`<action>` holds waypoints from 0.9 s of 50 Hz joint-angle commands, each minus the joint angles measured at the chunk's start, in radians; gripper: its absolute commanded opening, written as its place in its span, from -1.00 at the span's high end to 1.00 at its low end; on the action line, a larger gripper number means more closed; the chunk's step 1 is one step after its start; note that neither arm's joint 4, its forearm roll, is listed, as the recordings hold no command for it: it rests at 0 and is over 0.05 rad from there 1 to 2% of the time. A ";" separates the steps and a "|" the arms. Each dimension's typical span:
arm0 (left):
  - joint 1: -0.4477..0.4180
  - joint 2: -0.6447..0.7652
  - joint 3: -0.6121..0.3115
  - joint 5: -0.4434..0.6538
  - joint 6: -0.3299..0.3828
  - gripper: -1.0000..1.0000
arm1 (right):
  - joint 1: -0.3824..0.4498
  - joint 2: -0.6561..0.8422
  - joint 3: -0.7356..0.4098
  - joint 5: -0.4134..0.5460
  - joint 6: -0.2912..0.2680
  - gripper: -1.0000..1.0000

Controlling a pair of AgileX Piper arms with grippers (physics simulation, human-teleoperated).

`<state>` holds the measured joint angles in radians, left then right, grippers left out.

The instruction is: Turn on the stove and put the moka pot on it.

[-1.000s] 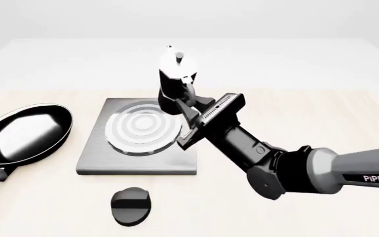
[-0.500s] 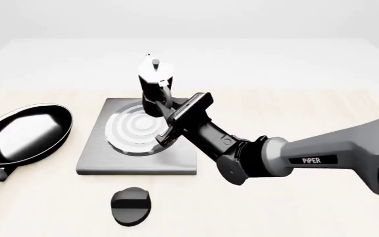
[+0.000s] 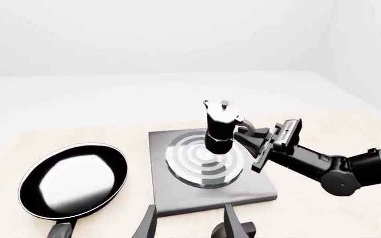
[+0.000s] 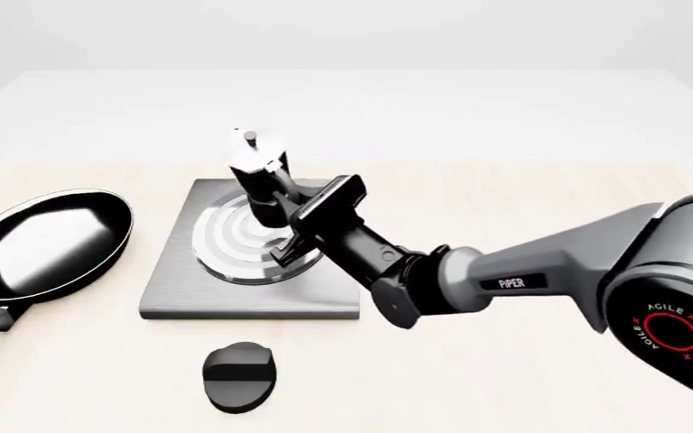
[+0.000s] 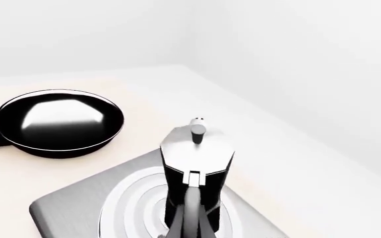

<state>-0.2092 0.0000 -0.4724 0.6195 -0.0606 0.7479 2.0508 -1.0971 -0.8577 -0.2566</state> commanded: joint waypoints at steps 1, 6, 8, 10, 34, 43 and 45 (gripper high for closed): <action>0.005 0.000 0.014 -0.003 -0.002 -1.00 | -0.003 0.039 -0.038 -0.008 0.021 1.00; 0.007 0.000 0.019 -0.005 -0.002 -1.00 | -0.003 0.049 -0.046 -0.007 0.025 1.00; 0.006 0.000 0.022 -0.007 -0.002 -1.00 | -0.001 0.051 -0.046 -0.008 0.027 1.00; 0.005 0.000 0.024 -0.009 -0.003 -1.00 | 0.000 0.054 -0.047 -0.009 0.029 1.00; 0.007 0.000 0.017 -0.001 -0.004 -1.00 | -0.013 0.061 -0.059 -0.012 0.073 1.00; 0.013 0.000 0.018 -0.002 -0.002 -1.00 | -0.011 0.067 -0.066 -0.006 0.081 1.00; 0.012 0.000 0.020 -0.003 -0.001 -1.00 | -0.012 0.071 -0.068 -0.005 0.084 1.00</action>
<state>-0.2002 0.0000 -0.4530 0.6161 -0.0635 0.7375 2.1218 -1.1471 -0.8620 -0.1884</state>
